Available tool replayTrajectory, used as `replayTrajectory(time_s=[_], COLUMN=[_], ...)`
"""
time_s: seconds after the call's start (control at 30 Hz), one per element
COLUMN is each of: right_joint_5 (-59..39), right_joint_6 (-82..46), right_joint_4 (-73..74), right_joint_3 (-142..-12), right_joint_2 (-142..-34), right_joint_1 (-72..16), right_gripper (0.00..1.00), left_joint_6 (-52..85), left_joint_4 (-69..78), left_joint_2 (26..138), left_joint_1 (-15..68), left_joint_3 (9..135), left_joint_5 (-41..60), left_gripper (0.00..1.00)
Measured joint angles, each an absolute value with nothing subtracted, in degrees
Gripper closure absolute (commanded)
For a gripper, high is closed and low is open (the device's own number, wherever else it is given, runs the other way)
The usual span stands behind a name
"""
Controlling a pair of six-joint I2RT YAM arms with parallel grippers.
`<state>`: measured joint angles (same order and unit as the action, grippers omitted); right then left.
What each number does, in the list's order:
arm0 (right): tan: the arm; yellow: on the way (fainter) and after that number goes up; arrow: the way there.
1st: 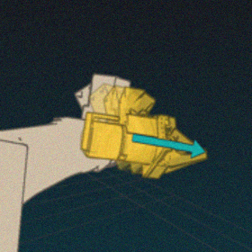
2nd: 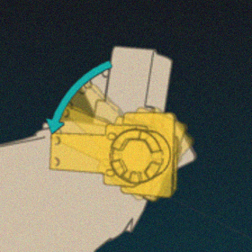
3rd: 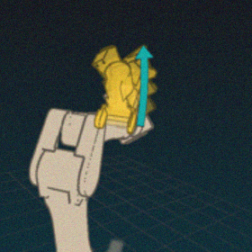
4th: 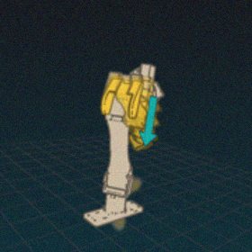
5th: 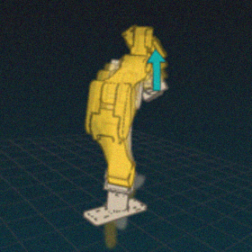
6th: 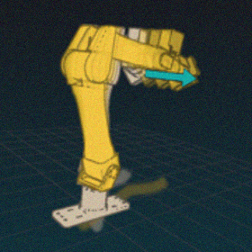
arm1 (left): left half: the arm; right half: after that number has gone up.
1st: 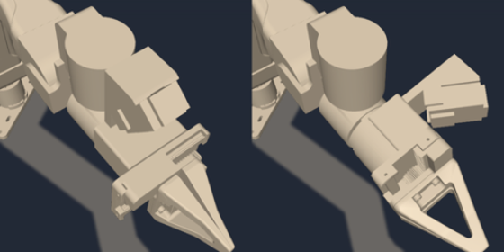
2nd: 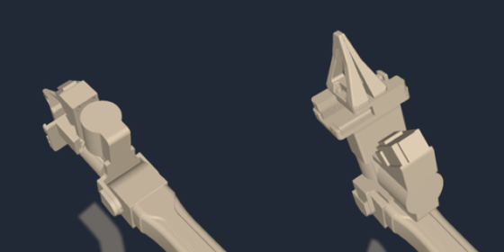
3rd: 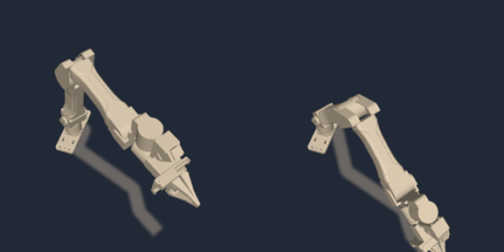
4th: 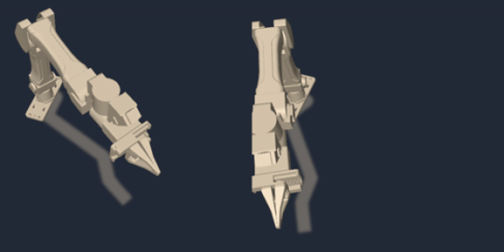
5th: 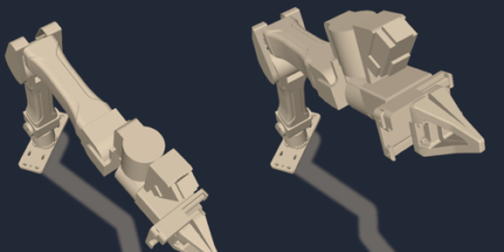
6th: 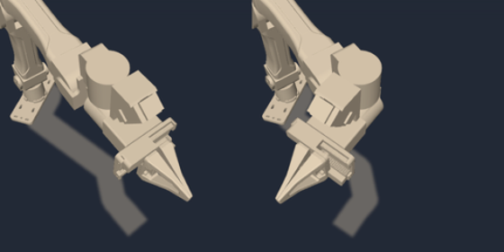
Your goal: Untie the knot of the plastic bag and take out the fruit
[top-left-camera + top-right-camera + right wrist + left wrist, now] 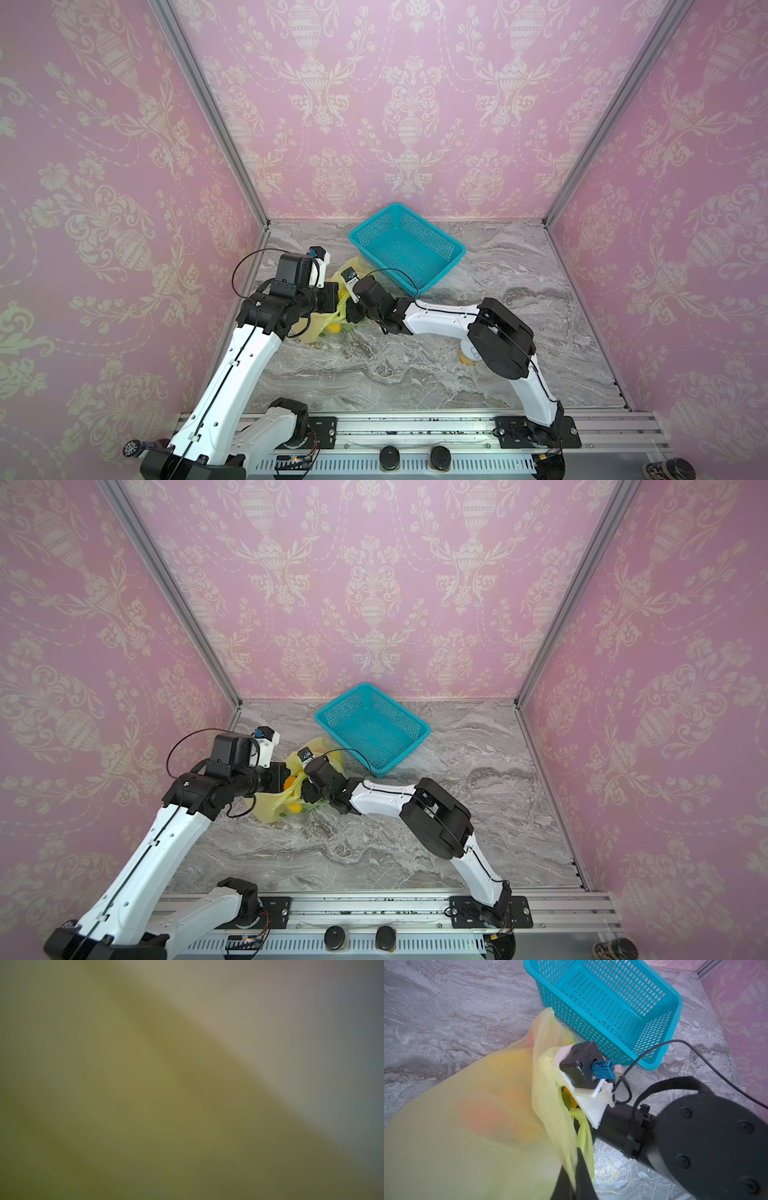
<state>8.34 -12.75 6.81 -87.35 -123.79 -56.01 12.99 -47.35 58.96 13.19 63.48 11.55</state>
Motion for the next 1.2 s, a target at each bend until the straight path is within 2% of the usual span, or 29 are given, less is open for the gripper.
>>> replayTrajectory(time_s=[0.37, 0.43, 0.5, 0.63, 0.67, 0.8, 0.97, 1.03, 1.1, 1.2], right_joint_5=[7.25, 7.27, 7.42, 8.93, 9.41, 11.03, 13.04, 13.56, 13.82, 13.89], right_joint_6=[-13.58, -13.56, -13.32, -12.86, -13.19, -14.46, -15.09, -15.07, -15.07, -14.87], right_joint_4=[4.51, 4.10, 3.90, 2.17, 1.61, -0.08, -2.76, -4.01, -5.02, -5.56], right_joint_3=[-86.54, -87.11, -87.59, -87.88, -88.05, -89.62, -95.50, -97.43, -98.83, -99.33], right_joint_2=[-123.87, -124.18, -124.44, -124.51, -124.51, -125.40, -129.73, -130.89, -131.76, -132.14], right_joint_1=[-56.51, -56.71, -57.04, -58.43, -58.85, -59.83, -60.05, -60.05, -60.05, -60.05], right_gripper=[0.11, 0.13, 0.21, 0.46, 0.45, 0.28, 0.17, 0.17, 0.21, 0.36], left_joint_6=[12.99, 12.99, 12.99, 12.99, 12.99, 12.99, 12.99, 12.99, 12.99, 12.99], left_joint_4=[-47.37, -47.37, -47.37, -47.37, -47.37, -47.37, -47.40, -47.40, -47.31, -47.37], left_joint_2=[58.92, 58.92, 58.92, 58.92, 58.92, 58.92, 58.92, 58.92, 58.92, 58.92], left_joint_1=[13.19, 13.19, 13.19, 13.19, 13.19, 13.19, 13.19, 13.19, 13.15, 12.95], left_joint_3=[63.42, 63.42, 63.37, 63.35, 63.33, 63.16, 63.13, 63.02, 62.83, 62.83], left_joint_5=[11.53, 11.53, 11.53, 11.53, 11.53, 11.53, 11.53, 11.51, 11.31, 11.29], left_gripper=[1.00, 1.00, 1.00, 1.00, 1.00, 1.00, 1.00, 1.00, 1.00, 1.00])
